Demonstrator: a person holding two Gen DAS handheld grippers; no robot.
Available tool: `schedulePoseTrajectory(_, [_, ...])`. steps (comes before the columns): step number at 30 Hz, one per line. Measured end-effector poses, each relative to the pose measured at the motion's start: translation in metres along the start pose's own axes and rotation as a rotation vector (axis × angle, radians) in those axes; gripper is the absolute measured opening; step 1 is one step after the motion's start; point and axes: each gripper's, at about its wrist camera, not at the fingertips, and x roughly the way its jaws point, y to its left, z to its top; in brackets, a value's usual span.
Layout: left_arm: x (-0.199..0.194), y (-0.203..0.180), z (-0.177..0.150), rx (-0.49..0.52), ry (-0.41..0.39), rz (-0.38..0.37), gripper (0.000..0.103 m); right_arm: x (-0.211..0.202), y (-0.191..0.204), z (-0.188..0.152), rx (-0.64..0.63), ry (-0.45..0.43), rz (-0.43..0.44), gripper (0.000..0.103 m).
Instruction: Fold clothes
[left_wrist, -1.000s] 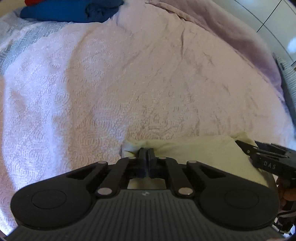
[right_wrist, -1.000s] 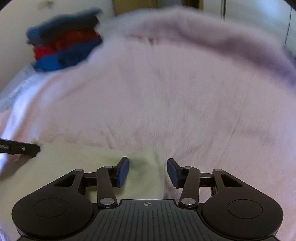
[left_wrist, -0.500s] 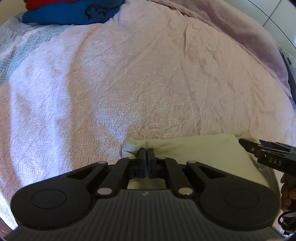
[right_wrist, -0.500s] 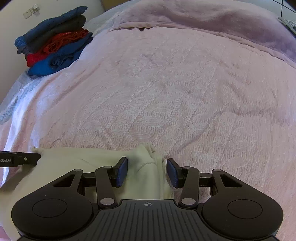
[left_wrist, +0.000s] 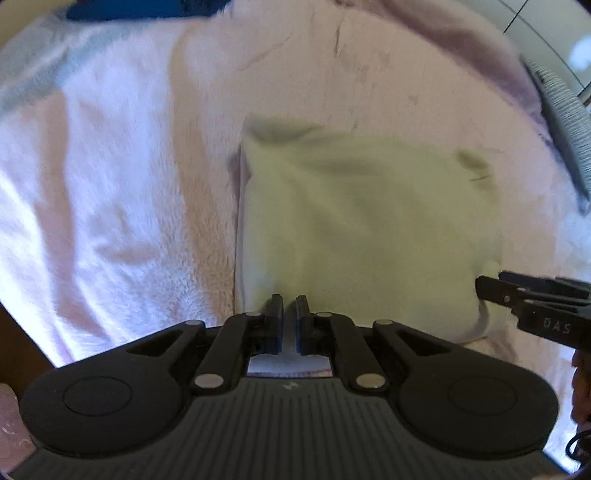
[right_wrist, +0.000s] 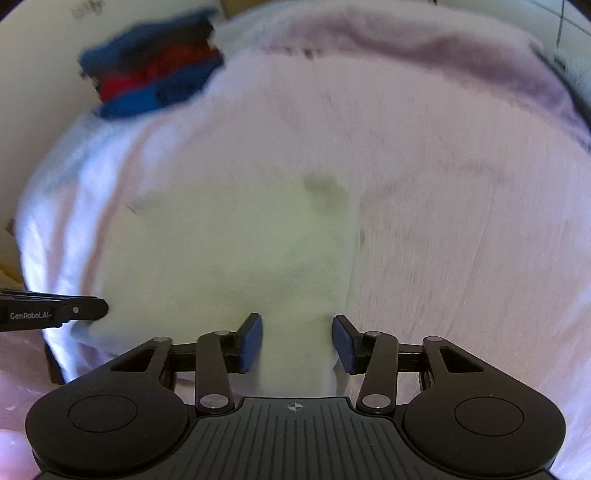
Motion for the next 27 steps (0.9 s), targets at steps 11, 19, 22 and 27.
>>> schedulePoseTrajectory(11, [-0.01, 0.03, 0.006, 0.037, 0.05, -0.06, 0.01, -0.024, 0.031, -0.007, 0.127, -0.052, -0.109, 0.046])
schedulePoseTrajectory(19, [-0.026, 0.078, 0.026, -0.063, 0.032, -0.266, 0.018, -0.053, 0.015, -0.01, 0.355, -0.127, -0.091, 0.046])
schedulePoseTrajectory(22, [-0.015, 0.097, 0.031, -0.208, 0.064, -0.39, 0.028, -0.058, -0.004, -0.016, 0.484, -0.118, -0.003, 0.046])
schedulePoseTrajectory(27, [0.009, 0.112, 0.035, -0.335, 0.094, -0.431, 0.029, -0.056, -0.036, -0.019, 0.589, -0.117, 0.1, 0.059])
